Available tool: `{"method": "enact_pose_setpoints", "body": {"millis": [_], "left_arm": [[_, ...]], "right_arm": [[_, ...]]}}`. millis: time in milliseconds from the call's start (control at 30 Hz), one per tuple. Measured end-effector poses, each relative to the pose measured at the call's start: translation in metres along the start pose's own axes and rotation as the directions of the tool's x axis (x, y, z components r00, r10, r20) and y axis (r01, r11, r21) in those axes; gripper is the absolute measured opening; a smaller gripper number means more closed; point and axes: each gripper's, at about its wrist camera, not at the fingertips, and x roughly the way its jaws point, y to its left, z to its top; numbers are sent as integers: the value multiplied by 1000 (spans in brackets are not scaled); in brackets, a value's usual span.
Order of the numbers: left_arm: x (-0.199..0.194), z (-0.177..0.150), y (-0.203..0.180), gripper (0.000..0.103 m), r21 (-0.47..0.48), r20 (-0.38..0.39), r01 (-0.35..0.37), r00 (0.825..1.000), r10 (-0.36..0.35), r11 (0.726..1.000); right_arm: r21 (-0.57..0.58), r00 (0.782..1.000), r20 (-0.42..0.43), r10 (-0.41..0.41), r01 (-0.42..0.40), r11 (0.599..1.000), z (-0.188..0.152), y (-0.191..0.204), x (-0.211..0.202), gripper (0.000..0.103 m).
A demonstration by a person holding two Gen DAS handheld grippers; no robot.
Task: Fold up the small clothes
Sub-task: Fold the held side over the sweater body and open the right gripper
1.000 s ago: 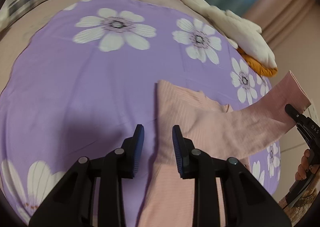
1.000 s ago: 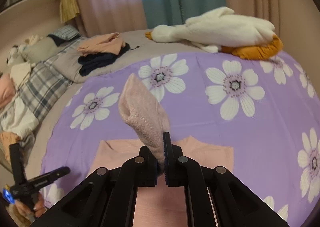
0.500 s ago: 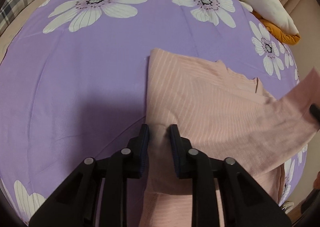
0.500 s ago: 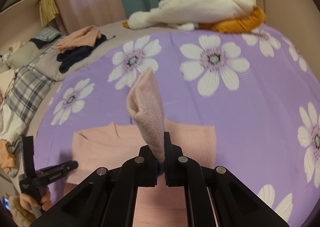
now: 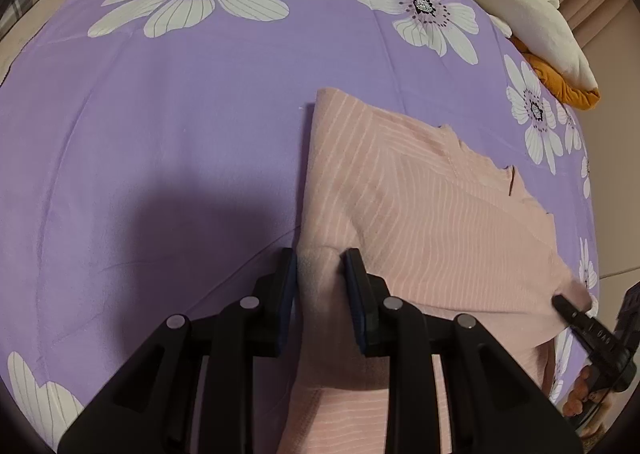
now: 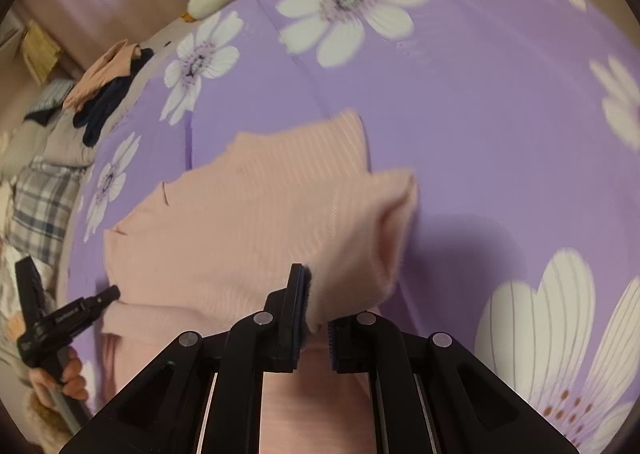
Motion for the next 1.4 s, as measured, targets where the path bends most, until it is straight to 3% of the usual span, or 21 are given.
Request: {"method": "enact_pose_setpoints", "body": {"millis": [100, 167, 200, 367, 533, 600, 667, 733, 800, 833, 900, 1000, 1100, 1167, 1200, 1333, 1400], "left_arm": [[-1, 0, 1, 27, -4, 2, 5, 1000, -5, 1000], [-3, 0, 1, 27, -6, 3, 11, 1000, -11, 1000], [-3, 1, 2, 27, -7, 2, 14, 1000, -14, 1000], [-11, 7, -2, 24, -19, -13, 13, 1000, -13, 1000], [-12, 12, -11, 21, 30, 18, -7, 1000, 6, 1000], [-8, 14, -8, 18, 21, 21, -7, 1000, 6, 1000], [-8, 14, -7, 9, 21, 37, -14, 999, 13, 1000], [-16, 15, -7, 4, 29, 87, -35, 996, 32, 999], [-26, 16, -5, 2, 35, 148, -116, 983, 110, 993], [-28, 18, -4, 1, 36, 148, -110, 984, 104, 993], [-30, 22, 4, 2, 10, 107, -26, 994, 25, 1000], [-39, 26, 5, 2, -7, 121, 26, 992, -25, 1000], [-40, 30, -6, 22, 19, 101, 50, 994, -52, 999], [-35, 32, -12, 49, 30, 84, 44, 995, -46, 999], [-31, 33, -17, 51, 39, 79, 37, 996, -40, 999], [-7, 34, -26, 48, 52, 34, 16, 999, -18, 998], [4, 34, -27, 31, 56, 33, -33, 999, 32, 998]], "right_arm": [[16, 1000, 0, 7, -7, 1000, 0, -4, -5, 12], [6, 999, 19, -49, 49, 999, 1, -4, -12, 33], [-6, 996, 44, -78, 78, 997, 2, -4, -17, 37], [28, 999, 40, -31, 30, 999, 17, -21, -16, 38], [46, 999, 17, -35, 34, 998, 26, -29, -6, 38], [50, 1000, 19, -23, 22, 999, 27, -28, -5, 37], [24, 998, 39, -50, 49, 998, 25, -21, -8, 6], [-4, 995, 73, -68, 68, 998, 27, -16, -15, 6], [-36, 994, 98, -46, 49, 998, 29, -7, -25, 6], [-49, 993, 112, -37, 42, 998, 32, -3, -29, 6], [-82, 990, 138, -24, 36, 996, 36, 7, -38, 6], [-121, 987, 163, -11, 31, 992, 43, 24, -44, 6], [-145, 983, 182, 5, 21, 989, 45, 34, -50, 6], [-155, 981, 195, 17, 14, 988, 44, 40, -54, 6], [-157, 980, 200, 20, 12, 988, 43, 41, -56, 6], [-163, 975, 219, 22, 15, 986, 42, 43, -64, 6], [-169, 975, 222, 20, 19, 985, 43, 44, -64, 6]]}}
